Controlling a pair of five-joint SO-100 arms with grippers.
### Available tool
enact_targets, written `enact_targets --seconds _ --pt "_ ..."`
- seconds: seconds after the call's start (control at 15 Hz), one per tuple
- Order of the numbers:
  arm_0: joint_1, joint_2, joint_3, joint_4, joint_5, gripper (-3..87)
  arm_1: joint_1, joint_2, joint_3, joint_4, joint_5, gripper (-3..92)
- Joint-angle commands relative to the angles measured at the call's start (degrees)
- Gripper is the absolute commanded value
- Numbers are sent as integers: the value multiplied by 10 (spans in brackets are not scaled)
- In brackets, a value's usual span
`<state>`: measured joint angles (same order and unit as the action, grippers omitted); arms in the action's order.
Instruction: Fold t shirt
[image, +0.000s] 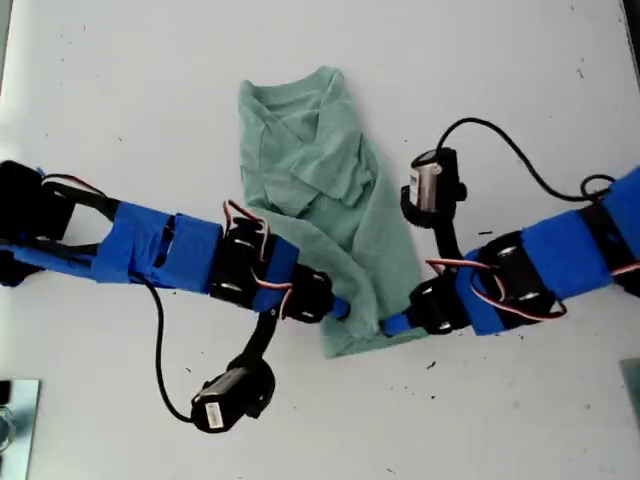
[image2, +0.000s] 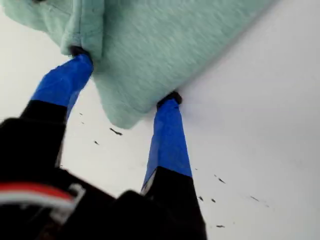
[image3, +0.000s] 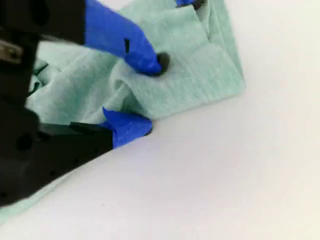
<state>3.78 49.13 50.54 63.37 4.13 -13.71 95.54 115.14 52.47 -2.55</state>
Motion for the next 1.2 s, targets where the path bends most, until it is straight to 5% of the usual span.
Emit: enact_targets --seconds 0.0,0.27,0.6,0.87,1.13 --pt "-9 -27 -9 1 18 -2 -5 -47 -35 -7 -22 6" --pt "44 35 -14 -14 50 -2 -11 -43 -118 47 -65 -5" --pt "153 190 -12 -54 53 -2 -96 56 -415 292 -106 -5" --pt "179 210 -7 -62 23 -2 -107 73 -401 262 -105 -5" --pt "127 303 58 -7 7 -1 49 81 -407 185 -279 -5"
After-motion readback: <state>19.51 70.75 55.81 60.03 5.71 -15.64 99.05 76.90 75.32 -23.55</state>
